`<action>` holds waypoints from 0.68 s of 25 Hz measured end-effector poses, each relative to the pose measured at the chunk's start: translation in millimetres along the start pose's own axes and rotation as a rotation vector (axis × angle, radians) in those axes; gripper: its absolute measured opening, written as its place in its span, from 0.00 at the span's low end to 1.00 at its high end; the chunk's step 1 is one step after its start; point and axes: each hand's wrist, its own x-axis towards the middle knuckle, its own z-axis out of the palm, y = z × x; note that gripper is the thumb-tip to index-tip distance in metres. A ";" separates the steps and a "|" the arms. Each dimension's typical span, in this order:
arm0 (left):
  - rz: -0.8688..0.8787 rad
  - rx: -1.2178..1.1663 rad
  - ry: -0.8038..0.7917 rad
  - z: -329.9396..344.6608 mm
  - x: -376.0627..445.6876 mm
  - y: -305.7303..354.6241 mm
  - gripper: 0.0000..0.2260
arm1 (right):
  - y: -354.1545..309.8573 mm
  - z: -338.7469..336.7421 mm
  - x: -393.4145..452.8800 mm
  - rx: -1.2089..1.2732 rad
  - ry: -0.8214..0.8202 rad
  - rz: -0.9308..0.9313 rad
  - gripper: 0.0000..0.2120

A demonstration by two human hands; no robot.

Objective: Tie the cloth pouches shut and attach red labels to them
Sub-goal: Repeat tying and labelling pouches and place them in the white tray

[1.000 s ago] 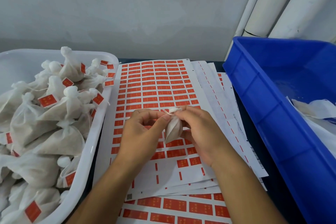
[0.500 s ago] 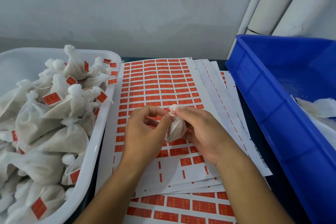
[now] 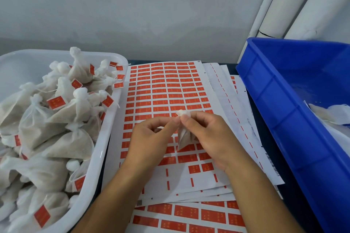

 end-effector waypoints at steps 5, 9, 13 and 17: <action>-0.001 -0.009 0.038 -2.9 1.2 0.0 0.05 | -2.5 -2.5 -0.9 -0.017 -0.002 -0.071 0.15; 0.037 0.004 0.050 -1.7 2.3 0.3 0.07 | -3.8 -1.3 -0.5 -0.084 0.028 -0.135 0.14; 0.033 -0.050 0.046 -1.6 3.6 1.1 0.07 | -2.8 4.4 -0.8 -0.158 0.054 -0.214 0.09; 0.022 -0.117 0.048 -3.0 3.6 3.9 0.09 | -2.0 8.0 -2.9 -0.231 0.062 -0.299 0.13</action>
